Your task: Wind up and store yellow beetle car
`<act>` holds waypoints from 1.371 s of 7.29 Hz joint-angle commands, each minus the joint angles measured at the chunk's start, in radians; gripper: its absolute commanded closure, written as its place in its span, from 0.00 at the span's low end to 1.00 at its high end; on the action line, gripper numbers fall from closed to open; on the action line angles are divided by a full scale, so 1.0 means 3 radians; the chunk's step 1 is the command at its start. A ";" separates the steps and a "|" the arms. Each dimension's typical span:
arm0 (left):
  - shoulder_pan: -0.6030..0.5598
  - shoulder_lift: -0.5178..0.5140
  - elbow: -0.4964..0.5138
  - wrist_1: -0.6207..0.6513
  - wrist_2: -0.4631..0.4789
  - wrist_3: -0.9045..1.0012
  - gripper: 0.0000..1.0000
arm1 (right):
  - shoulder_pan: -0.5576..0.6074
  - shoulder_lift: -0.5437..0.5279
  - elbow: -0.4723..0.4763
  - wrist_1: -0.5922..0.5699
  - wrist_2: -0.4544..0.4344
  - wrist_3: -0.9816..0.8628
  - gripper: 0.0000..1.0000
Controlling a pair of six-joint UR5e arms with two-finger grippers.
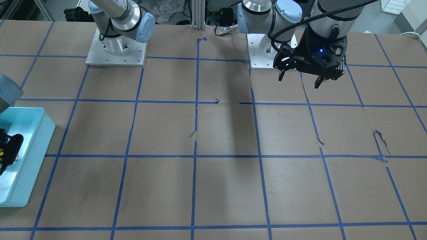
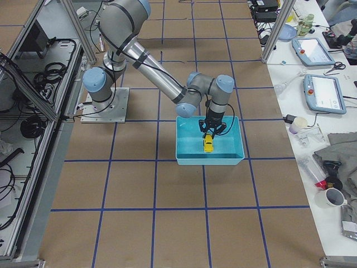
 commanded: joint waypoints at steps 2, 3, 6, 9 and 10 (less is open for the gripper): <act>0.0000 -0.0007 -0.0003 -0.0001 0.0003 0.0000 0.00 | -0.0009 -0.0026 0.0023 0.0030 0.0023 0.0020 0.18; 0.0005 0.0003 -0.0003 -0.0011 0.0019 0.0000 0.00 | -0.0054 -0.0097 -0.0008 0.0036 0.0145 0.0025 0.02; 0.0005 -0.0007 0.0002 0.0009 0.0019 -0.0015 0.00 | -0.0065 -0.0526 -0.0206 0.0411 0.0380 0.0035 0.04; 0.0031 -0.0032 0.0043 0.0034 0.0024 -0.0041 0.00 | -0.0050 -0.1113 -0.0753 0.1733 0.0494 0.0773 0.02; 0.0061 -0.0022 0.0053 0.0040 0.0009 -0.0127 0.00 | -0.0014 -0.1374 -0.0815 0.2158 0.0499 0.1091 0.00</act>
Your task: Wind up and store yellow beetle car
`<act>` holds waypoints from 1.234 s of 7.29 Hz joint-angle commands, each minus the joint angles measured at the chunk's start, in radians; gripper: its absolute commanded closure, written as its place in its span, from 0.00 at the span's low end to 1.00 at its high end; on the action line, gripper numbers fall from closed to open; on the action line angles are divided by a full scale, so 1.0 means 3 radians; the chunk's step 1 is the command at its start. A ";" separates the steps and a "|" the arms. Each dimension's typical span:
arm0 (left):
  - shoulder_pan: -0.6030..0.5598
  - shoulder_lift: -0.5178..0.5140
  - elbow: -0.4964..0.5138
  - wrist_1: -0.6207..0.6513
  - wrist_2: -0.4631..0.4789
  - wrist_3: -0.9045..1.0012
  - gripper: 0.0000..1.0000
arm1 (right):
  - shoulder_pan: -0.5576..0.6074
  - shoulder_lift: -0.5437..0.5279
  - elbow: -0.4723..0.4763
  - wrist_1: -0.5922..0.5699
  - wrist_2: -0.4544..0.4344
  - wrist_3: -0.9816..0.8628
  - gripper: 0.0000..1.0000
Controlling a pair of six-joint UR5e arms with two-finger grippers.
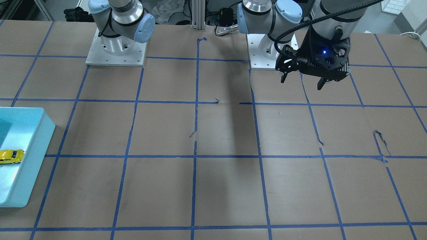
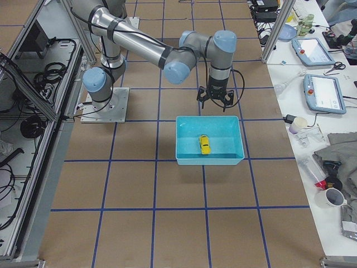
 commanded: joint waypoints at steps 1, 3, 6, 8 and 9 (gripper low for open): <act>0.0029 -0.0011 -0.0001 0.0045 -0.0001 -0.0178 0.00 | 0.0153 -0.0444 -0.0123 0.0787 0.0009 0.0944 0.00; 0.0029 0.0015 -0.0017 0.0045 0.0004 -0.0174 0.00 | 0.0637 -0.0486 -0.0138 0.1009 0.0030 0.2176 0.00; 0.0029 0.0015 -0.0027 0.0060 0.0004 -0.0169 0.00 | 0.1282 -0.0430 -0.0118 0.1000 0.0437 0.4302 0.00; 0.0029 0.0010 -0.0022 0.0081 -0.0001 -0.0168 0.00 | 0.1640 -0.0354 -0.0138 0.0923 0.0591 0.5347 0.00; 0.0029 -0.0021 -0.0017 0.0137 0.0004 -0.0169 0.00 | 0.1763 -0.0318 -0.0148 0.0741 0.0663 0.5722 0.00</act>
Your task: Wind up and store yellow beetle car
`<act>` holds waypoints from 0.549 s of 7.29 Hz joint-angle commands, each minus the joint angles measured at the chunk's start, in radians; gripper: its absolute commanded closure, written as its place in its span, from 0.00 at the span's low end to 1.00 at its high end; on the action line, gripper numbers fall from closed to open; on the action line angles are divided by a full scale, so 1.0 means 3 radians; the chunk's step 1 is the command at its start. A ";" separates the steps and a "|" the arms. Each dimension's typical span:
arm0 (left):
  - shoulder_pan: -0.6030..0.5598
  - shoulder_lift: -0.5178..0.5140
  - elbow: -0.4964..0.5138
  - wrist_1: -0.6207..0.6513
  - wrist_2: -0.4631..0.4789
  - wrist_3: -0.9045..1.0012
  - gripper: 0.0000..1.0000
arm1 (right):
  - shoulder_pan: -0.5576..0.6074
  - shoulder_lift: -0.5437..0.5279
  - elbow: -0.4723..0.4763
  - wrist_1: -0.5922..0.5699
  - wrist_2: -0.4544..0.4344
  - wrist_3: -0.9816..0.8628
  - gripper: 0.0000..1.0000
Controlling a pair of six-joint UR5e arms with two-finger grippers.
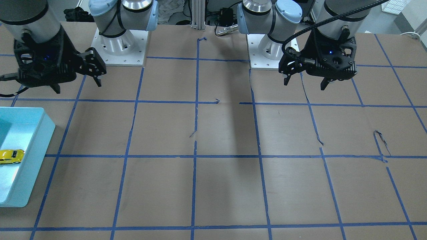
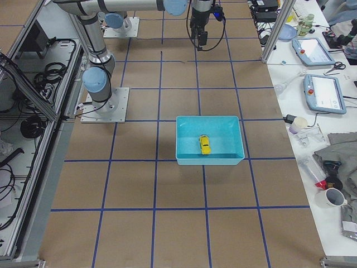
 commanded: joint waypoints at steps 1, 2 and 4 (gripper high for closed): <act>0.0000 -0.0019 0.0005 0.0047 0.0002 -0.0002 0.00 | 0.0220 0.0076 -0.0031 -0.0192 0.0105 0.0638 0.00; 0.0000 -0.0014 0.0000 0.0047 0.0002 -0.0002 0.00 | 0.0216 0.0092 -0.0036 -0.0188 0.0110 0.0649 0.00; 0.0000 -0.0019 0.0005 0.0047 0.0002 -0.0002 0.00 | 0.0211 0.0097 -0.0031 -0.0193 0.0110 0.0650 0.00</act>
